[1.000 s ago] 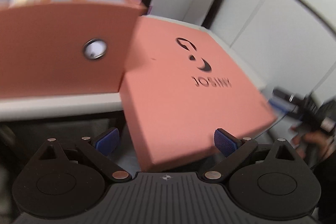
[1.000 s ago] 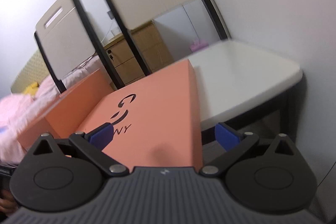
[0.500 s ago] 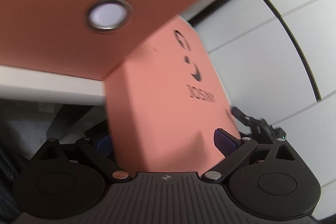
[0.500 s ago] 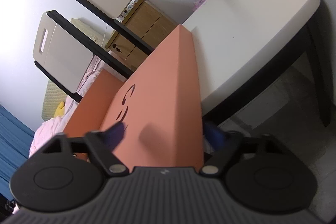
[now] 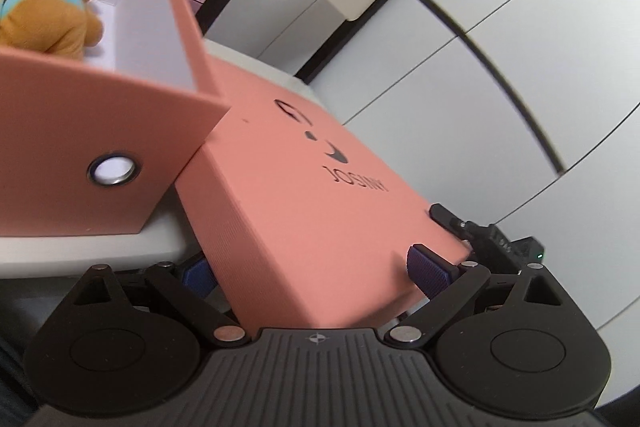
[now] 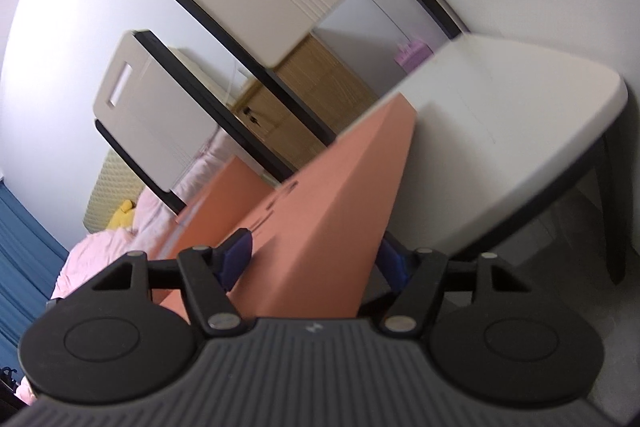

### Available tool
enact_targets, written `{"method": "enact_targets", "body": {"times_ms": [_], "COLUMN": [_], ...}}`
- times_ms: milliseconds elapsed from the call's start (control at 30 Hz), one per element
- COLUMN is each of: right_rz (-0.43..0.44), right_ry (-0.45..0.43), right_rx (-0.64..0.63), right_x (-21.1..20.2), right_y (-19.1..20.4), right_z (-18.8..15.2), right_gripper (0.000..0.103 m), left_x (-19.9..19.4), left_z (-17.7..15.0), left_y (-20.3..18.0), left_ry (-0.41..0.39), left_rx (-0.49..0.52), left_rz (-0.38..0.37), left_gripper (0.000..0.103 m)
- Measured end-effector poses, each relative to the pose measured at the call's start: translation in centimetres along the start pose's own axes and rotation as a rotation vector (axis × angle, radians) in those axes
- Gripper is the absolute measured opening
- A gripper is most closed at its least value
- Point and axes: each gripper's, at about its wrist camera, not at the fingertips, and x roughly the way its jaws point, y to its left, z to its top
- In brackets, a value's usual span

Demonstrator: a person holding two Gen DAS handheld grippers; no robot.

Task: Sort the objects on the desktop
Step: 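Grasp the lid's other edge with the right gripper and raise it with the left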

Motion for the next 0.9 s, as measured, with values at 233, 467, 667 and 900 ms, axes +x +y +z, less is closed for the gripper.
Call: {"method": "enact_targets", "body": {"times_ms": [233, 467, 667, 900], "right_rz": [-0.009, 0.013, 0.039, 0.088], "right_ry": [-0.031, -0.057, -0.096, -0.138], "right_rx": [-0.018, -0.053, -0.105, -0.183], "right_x": [-1.4, -2.3, -2.6, -2.2], "right_y": [1.3, 2.6, 4.5, 7.9], "right_z": [0.7, 2.0, 4.1, 7.4], "right_gripper": [0.068, 0.068, 0.068, 0.068], "left_x": [-0.8, -2.6, -3.2, -5.5], "left_z": [1.0, 1.5, 3.6, 7.1], "left_y": [-0.6, -1.1, -2.7, -4.8], "left_ry": [-0.01, -0.034, -0.044, -0.049], "left_rx": [0.017, 0.043, 0.058, 0.071], "left_rz": [-0.031, -0.054, -0.049, -0.013], "left_gripper": [0.097, 0.097, 0.098, 0.098]}}
